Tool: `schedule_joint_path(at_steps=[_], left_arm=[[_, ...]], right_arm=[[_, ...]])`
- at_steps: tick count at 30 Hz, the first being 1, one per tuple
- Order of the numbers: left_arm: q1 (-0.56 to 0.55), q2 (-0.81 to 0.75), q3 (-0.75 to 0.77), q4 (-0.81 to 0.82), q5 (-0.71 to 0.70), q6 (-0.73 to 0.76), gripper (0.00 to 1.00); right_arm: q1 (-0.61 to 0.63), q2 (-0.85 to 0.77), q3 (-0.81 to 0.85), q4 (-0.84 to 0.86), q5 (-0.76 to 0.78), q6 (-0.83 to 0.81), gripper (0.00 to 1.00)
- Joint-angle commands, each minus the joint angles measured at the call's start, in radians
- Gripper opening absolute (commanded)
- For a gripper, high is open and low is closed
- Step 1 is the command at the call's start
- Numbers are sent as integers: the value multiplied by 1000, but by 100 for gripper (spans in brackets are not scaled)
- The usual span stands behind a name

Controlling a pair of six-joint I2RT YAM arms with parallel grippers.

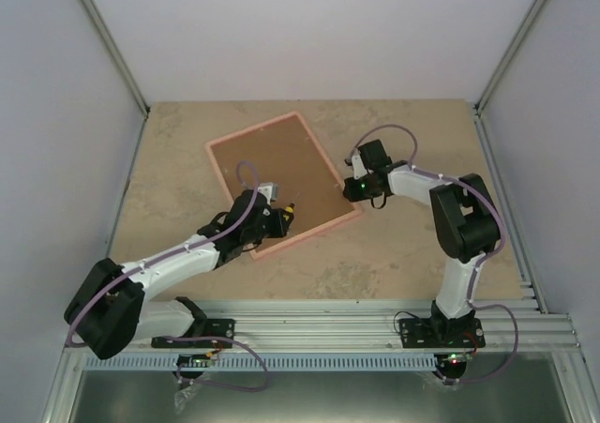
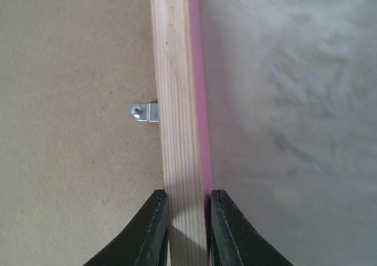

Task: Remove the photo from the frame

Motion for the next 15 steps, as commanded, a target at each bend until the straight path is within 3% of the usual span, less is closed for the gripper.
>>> schedule_joint_path(at_steps=[1,15], left_arm=[[-25,33,45,33,38,18,0],[-131,171,121,46,40,13,0]], right_arm=[[-5,-76,-93,-19,84,120,15],[88,-312,-336,58,82,294,17]])
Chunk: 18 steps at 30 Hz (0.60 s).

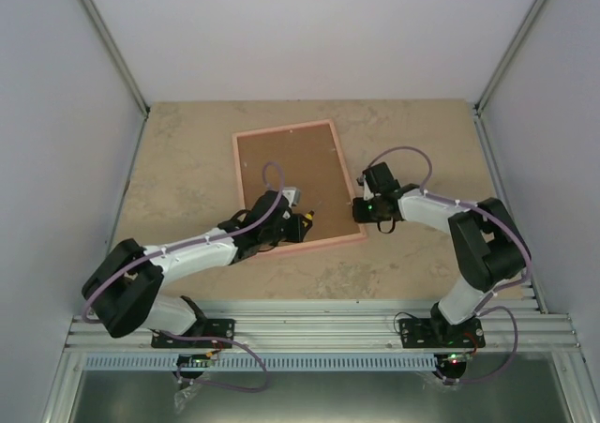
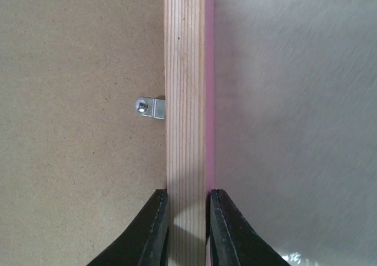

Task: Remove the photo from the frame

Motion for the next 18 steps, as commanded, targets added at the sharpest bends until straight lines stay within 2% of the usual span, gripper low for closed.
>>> schedule_joint_path(at_steps=[1,6,18], left_arm=[[-30,38,40,36,15,3,0],[-64,97,56,58,39,-8,0],[-102,210,111,71,57,-14,0]], right_arm=[[45,-81,-71,60,-38,101,18],[88,-110,-107,72,-43,115,26],[91,-98,-144,89,-3,66,26]])
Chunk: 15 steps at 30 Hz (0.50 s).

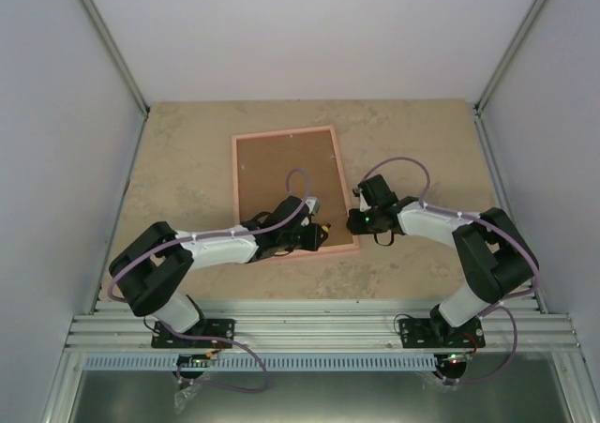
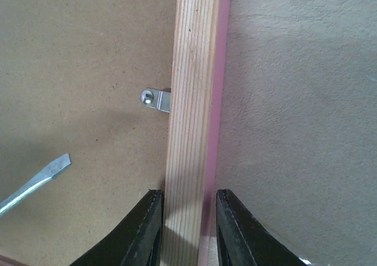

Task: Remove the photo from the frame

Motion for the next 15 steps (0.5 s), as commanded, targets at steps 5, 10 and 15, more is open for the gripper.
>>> schedule_joint_path(at_steps=[5,10,15], left_arm=[[-12,85,84,21,15,-1,0],[-12,138,119,17,10,-7,0],[-13,172,140,12,-10,-13,0]], right_arm=[[3,0,-25,44,18,-26,23],[3,-5,-34,55,10,-24,21],[4,-13,-39,56,12,-27,19]])
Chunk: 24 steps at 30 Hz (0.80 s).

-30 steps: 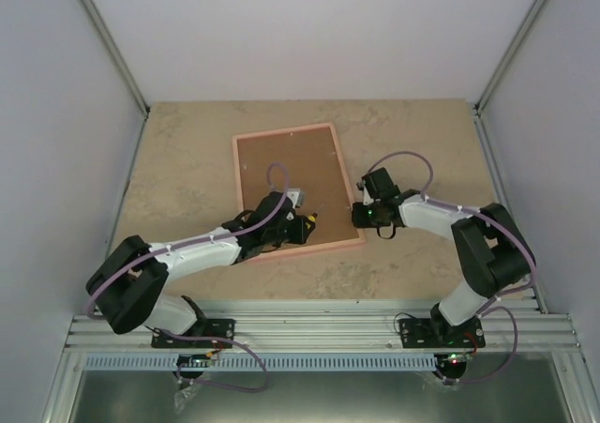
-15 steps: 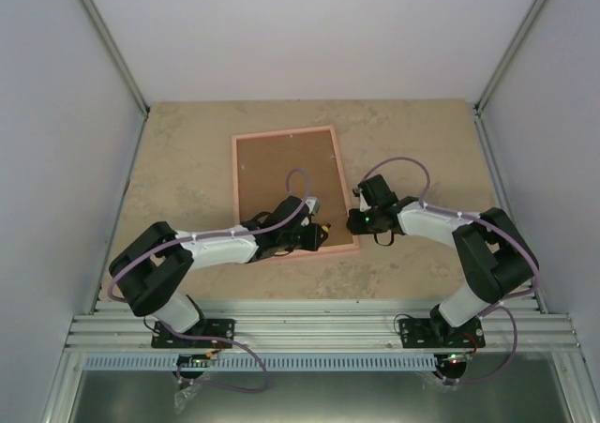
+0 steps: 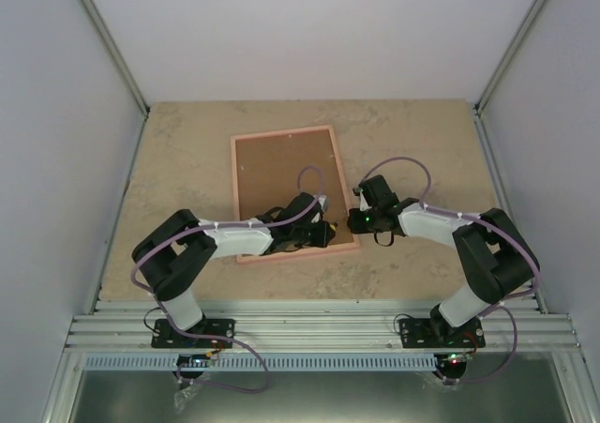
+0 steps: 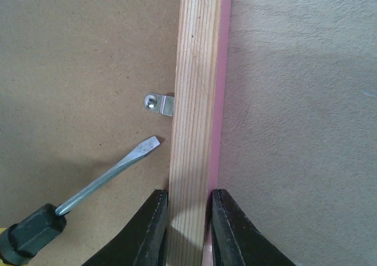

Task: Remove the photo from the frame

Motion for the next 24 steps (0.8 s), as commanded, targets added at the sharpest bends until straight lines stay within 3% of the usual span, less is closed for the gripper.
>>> schedule_joint_path(at_steps=[1,24], left_arm=[[-7,26,40,8,-11,-11,0],[-6,44,46,-26,-234,-108,0]], right_arm=[[3,-12,-22,12,1,-17,19],[3,-6,-32,27,-5,-16,17]])
